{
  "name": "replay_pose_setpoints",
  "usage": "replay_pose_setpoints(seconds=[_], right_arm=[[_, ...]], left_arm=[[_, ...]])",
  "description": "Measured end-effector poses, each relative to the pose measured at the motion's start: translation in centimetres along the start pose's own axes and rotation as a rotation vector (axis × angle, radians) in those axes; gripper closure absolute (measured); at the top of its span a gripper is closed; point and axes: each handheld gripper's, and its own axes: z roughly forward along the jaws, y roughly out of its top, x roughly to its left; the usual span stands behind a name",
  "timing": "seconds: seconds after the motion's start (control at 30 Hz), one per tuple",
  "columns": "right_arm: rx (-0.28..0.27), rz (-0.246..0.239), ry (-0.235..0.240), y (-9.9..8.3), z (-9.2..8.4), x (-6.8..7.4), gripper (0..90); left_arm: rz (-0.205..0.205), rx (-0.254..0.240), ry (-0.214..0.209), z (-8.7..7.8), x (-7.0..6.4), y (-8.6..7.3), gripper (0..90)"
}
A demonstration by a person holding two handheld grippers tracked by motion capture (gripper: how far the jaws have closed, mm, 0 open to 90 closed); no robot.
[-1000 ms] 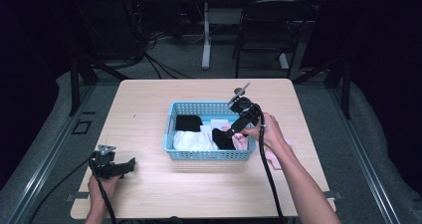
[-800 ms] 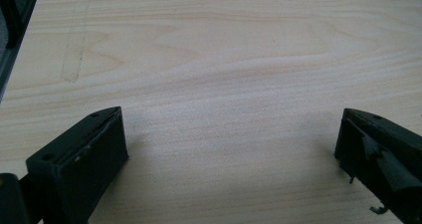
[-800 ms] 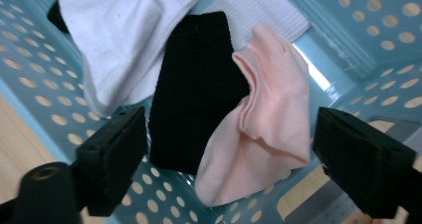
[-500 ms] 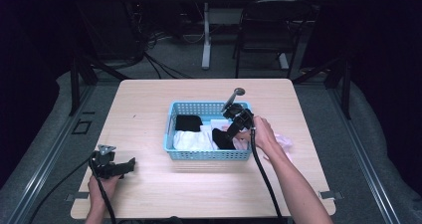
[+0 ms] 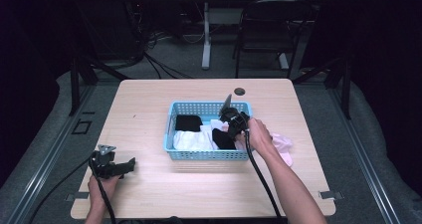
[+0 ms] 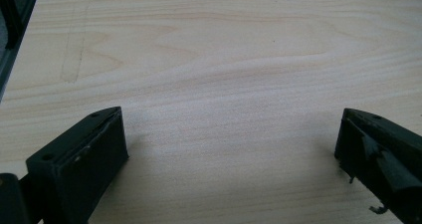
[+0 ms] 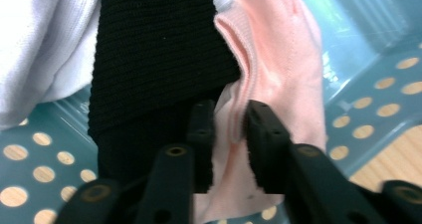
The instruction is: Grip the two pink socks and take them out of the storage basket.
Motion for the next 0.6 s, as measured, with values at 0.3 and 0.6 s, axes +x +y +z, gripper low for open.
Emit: replay_pose_setpoints(seconds=[0.3, 0.6], right_arm=[[-0.065, 0.054, 0.06, -0.8, -1.1, -0.5, 84.1], [-0.162, 0.064, 0.074, -1.4, -4.5, -0.5, 84.4]], left_arm=[[-0.001, -0.001, 0.0, 0.0, 0.0, 0.0, 0.1], [0.0, 0.0, 0.0, 0.0, 0.0, 0.0, 0.1]])
